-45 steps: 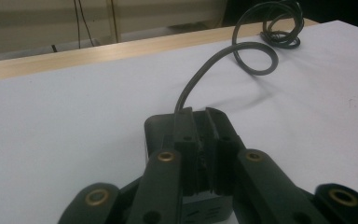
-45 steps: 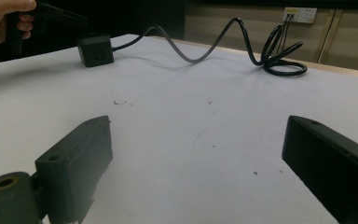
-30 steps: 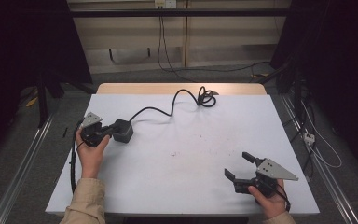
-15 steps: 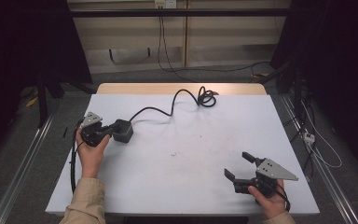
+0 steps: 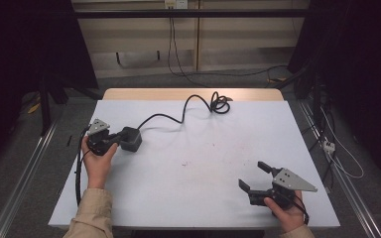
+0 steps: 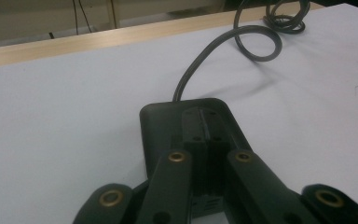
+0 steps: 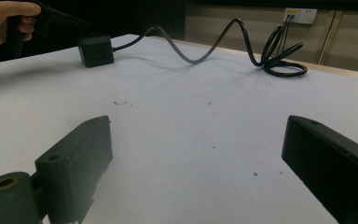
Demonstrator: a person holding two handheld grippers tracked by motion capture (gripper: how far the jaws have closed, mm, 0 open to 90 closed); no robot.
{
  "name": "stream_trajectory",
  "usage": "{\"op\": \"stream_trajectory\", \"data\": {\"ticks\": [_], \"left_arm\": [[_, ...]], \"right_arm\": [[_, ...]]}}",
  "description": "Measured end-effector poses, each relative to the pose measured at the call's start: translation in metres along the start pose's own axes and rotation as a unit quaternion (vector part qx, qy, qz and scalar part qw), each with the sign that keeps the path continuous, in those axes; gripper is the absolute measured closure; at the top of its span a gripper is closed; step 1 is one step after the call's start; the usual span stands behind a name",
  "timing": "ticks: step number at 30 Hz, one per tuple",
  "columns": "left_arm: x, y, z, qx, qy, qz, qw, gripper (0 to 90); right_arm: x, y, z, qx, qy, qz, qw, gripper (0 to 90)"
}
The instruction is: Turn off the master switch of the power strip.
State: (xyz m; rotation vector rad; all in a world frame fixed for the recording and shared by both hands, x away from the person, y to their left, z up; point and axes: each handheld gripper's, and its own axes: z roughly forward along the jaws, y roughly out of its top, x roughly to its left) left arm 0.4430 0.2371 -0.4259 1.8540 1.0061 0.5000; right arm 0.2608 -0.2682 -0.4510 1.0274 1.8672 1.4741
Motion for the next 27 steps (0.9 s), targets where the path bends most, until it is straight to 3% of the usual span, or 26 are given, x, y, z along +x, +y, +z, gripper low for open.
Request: {"op": "stream_trajectory", "data": {"ticks": [27], "left_arm": [[-0.0061,0.001,0.0008,0.009,0.016,0.021,0.9996,90.0]], "right_arm": [[0.0014,0.0006,-0.0004,-0.001,0.001,-0.001,1.0,7.9]]}}
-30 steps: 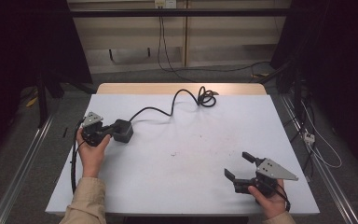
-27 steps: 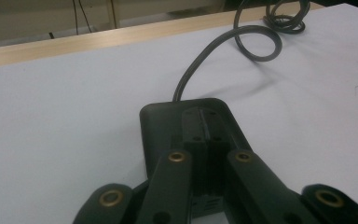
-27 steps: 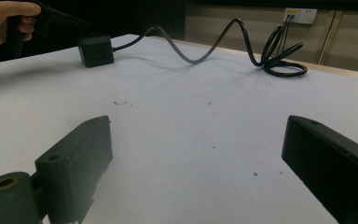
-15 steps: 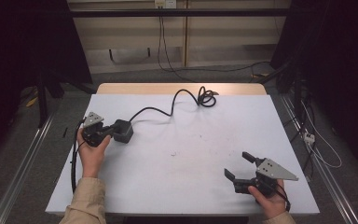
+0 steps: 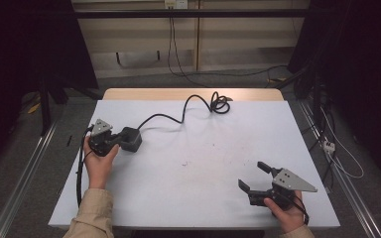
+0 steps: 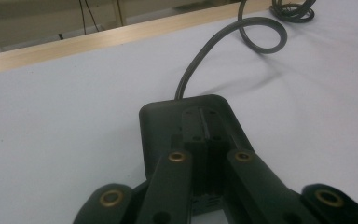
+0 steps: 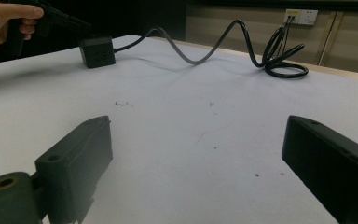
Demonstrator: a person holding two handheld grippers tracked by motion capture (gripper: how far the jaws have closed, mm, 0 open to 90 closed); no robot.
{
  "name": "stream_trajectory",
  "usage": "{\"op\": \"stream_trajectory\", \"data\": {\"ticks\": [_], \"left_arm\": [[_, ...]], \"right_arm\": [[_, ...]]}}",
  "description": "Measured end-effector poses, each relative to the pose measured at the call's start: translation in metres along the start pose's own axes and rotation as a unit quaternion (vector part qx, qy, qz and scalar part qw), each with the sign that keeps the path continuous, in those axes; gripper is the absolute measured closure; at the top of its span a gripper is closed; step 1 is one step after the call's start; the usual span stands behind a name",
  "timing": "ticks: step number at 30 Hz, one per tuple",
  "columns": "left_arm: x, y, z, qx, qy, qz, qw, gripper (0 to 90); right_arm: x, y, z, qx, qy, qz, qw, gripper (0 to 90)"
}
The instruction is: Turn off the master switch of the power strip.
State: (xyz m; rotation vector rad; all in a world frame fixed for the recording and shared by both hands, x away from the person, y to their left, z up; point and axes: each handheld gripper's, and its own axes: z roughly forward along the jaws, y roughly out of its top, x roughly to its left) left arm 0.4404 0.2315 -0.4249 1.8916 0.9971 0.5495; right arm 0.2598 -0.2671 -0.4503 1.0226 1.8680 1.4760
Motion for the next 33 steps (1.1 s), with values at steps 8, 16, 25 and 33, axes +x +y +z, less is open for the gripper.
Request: {"op": "stream_trajectory", "data": {"ticks": [8,16,25,33], "left_arm": [[0.0009,-0.0008,-0.0002,-0.001,-0.001,-0.003,1.0,90.0],[0.0011,-0.0008,-0.0004,0.0,-0.002,-0.008,1.0,90.0],[-0.0008,-0.0008,-0.0003,0.001,0.004,-0.006,1.0,90.0],[-0.0018,-0.0007,-0.0003,0.001,0.008,-0.006,0.9999,90.0]], "right_arm": [[-0.0005,-0.0002,-0.0003,-0.001,-0.002,0.001,1.0,7.9],[0.0003,-0.0003,0.0003,0.001,0.001,0.0,1.0,7.9],[0.0005,-0.0002,0.0002,0.0,0.0,-0.001,1.0,7.9],[0.0001,0.0001,-0.0001,0.0,0.0,-0.001,1.0,7.9]]}}
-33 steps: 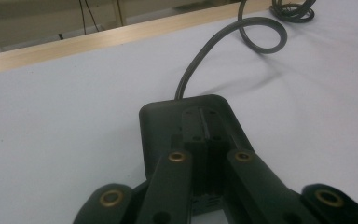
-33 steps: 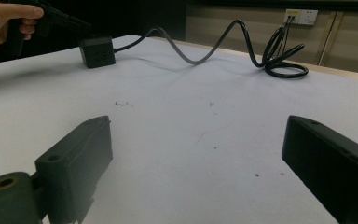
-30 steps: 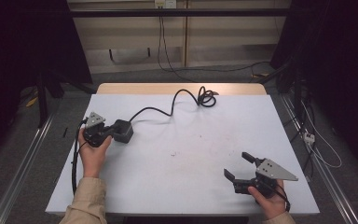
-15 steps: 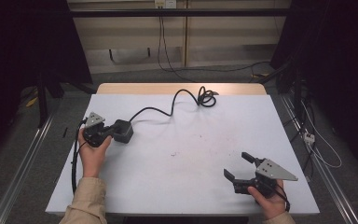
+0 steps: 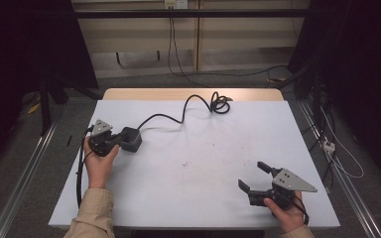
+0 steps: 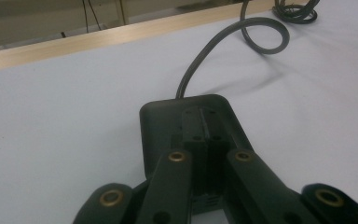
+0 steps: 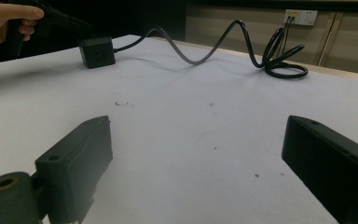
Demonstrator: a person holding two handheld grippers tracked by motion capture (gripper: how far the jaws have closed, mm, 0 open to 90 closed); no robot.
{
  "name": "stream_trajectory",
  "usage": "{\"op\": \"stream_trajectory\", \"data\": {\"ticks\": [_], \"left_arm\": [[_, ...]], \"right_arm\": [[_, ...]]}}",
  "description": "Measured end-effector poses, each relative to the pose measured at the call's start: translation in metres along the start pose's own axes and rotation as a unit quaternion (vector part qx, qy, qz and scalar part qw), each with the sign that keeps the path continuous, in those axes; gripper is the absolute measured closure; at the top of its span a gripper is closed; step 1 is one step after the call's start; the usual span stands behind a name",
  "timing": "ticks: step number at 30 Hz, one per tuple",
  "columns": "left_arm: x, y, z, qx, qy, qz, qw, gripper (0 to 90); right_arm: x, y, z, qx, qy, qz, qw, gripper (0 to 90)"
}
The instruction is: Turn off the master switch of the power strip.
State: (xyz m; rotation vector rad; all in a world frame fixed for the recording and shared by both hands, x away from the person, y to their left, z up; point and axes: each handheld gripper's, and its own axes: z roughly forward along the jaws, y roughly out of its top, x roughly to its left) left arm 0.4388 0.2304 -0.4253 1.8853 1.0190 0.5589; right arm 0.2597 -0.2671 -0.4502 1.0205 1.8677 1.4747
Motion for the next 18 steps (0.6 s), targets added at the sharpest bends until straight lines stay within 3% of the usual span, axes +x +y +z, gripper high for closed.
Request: {"op": "stream_trajectory", "data": {"ticks": [6,18], "left_arm": [[-0.0028,0.0009,0.0002,0.005,0.009,0.009,0.9999,90.0],[-0.0023,0.0007,0.0006,0.007,0.008,0.002,0.9999,90.0]], "right_arm": [[0.0006,0.0001,0.0003,0.0,0.001,-0.001,1.0,7.9],[0.0005,0.0002,0.0,-0.001,0.001,-0.001,1.0,7.9]]}}
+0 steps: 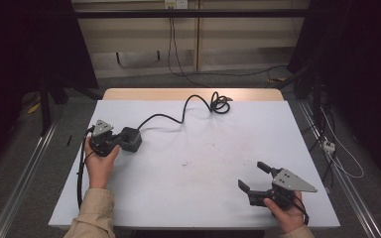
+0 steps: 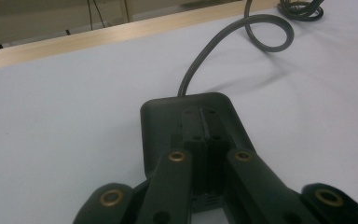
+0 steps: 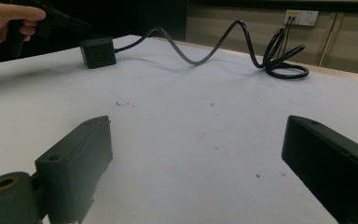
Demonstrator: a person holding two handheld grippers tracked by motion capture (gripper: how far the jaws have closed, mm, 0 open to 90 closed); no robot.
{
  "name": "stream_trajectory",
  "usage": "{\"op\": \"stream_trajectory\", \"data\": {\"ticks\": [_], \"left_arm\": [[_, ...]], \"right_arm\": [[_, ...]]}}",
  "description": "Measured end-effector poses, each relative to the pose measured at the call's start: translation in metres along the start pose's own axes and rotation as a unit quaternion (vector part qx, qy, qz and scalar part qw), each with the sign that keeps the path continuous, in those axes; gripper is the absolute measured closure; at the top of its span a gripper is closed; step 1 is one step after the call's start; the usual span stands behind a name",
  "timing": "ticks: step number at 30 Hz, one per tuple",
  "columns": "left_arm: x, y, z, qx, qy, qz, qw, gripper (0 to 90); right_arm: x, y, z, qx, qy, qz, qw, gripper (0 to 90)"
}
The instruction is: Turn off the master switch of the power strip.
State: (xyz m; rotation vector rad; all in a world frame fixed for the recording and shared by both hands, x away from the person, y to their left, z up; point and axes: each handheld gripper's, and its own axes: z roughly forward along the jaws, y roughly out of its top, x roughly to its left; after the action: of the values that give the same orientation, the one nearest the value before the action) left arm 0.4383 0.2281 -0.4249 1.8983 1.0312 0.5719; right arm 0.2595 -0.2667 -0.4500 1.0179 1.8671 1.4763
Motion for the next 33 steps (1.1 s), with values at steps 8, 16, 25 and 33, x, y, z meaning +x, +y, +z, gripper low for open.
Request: {"op": "stream_trajectory", "data": {"ticks": [8,16,25,33], "left_arm": [[0.0006,-0.0001,0.0,-0.001,-0.001,-0.008,1.0,90.0],[0.002,-0.0003,-0.0004,-0.001,-0.006,-0.021,0.9998,90.0],[0.0031,-0.0002,-0.0001,-0.004,-0.008,-0.035,0.9993,90.0],[0.0041,0.0004,-0.0002,-0.002,-0.01,-0.04,0.9992,90.0]], "right_arm": [[-0.0001,0.0,0.0,0.0,0.0,0.0,1.0,8.0],[-0.0003,0.0004,-0.0004,0.0,0.0,0.002,1.0,7.9],[0.0001,0.0006,0.0,-0.001,0.0,0.002,1.0,7.9],[-0.0001,0.0008,-0.0002,-0.002,0.0,0.002,1.0,7.9]]}}
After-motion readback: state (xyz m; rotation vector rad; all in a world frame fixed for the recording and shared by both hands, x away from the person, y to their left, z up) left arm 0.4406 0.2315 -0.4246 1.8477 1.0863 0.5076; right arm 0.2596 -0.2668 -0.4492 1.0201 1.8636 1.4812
